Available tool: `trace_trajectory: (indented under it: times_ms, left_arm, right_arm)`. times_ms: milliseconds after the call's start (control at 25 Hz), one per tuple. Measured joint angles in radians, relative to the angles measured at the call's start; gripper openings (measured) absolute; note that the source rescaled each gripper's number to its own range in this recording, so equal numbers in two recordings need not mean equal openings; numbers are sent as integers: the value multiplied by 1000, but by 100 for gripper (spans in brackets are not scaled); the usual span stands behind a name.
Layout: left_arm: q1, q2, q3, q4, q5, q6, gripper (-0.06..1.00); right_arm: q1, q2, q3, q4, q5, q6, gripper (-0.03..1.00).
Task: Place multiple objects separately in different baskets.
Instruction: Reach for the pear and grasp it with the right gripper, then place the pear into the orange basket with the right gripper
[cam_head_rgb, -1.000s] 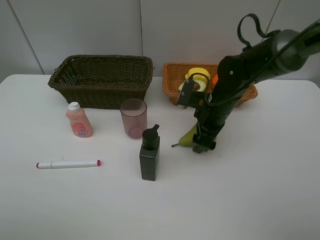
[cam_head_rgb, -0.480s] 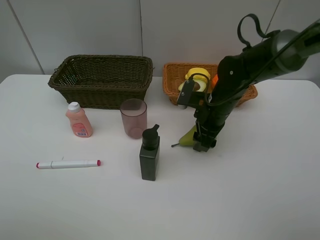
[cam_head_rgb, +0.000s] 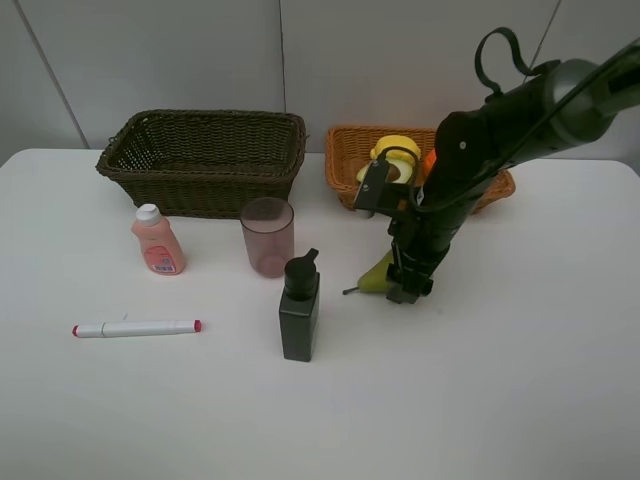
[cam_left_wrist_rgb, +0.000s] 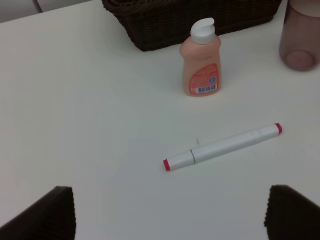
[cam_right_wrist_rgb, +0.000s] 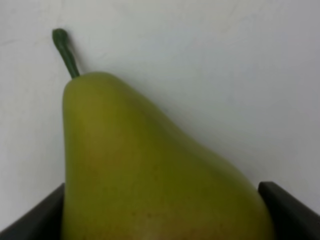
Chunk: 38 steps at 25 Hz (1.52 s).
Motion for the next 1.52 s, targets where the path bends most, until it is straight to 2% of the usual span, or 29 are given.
trace_trajectory:
  times_ms: [480,1000,1320,1520]
  left_arm:
    - [0,0,0,0,0,0,100]
    - [0,0,0,0,0,0,100]
    - [0,0,0,0,0,0,100]
    - [0,0,0,0,0,0,100]
  right_arm:
    - [0,-7,-2,1,45,0,27]
    - [0,-169,-2,-1,80,0,27]
    - [0,-234,-8,-81,43,20,27]
    - [-14,-234,-80,-126,31,53,27]
